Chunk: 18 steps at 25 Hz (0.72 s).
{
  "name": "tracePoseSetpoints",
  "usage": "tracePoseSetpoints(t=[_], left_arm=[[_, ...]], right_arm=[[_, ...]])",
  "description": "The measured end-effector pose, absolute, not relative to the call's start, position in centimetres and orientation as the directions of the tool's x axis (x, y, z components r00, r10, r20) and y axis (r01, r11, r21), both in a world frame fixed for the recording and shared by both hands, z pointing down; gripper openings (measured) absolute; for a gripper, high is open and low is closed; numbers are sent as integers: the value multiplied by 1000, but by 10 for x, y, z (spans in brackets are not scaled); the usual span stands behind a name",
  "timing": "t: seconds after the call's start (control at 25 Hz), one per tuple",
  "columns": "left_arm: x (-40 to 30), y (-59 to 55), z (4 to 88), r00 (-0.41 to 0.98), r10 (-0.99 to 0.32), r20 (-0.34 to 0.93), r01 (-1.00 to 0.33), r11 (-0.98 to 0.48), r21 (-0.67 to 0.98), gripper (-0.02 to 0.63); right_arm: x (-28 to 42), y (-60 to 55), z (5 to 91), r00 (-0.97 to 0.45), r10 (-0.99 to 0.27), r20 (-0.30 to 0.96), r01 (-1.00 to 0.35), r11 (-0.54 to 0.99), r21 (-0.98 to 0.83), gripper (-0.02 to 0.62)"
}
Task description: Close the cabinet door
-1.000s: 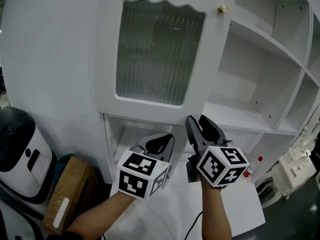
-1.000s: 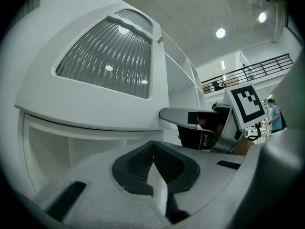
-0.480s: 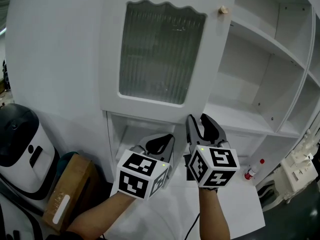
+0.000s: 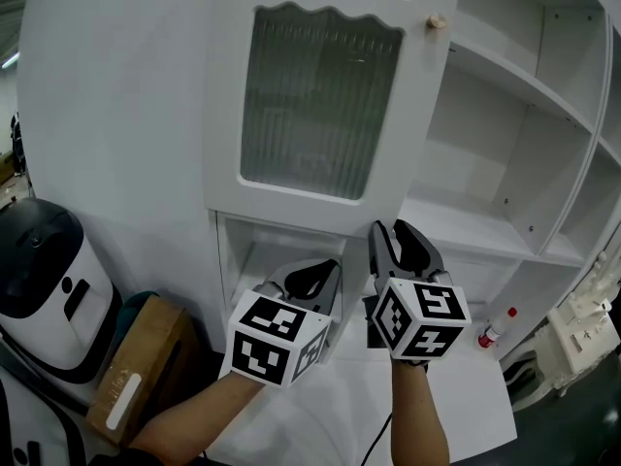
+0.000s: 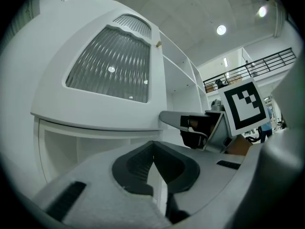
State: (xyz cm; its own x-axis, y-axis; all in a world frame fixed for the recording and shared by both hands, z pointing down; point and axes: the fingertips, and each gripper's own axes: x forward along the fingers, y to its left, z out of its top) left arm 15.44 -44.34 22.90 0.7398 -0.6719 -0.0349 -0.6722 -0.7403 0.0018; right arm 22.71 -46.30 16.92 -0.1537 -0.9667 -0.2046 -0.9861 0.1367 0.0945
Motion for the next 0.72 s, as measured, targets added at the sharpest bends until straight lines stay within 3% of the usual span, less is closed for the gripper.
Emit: tracePoseSetpoints(t=[0.72], left_arm=[[125,-428,234,724,-689,-34,-689,-725,16,14]], right_arm=[[172,-432,205,-205,-969,-140,-975,189,118,86]])
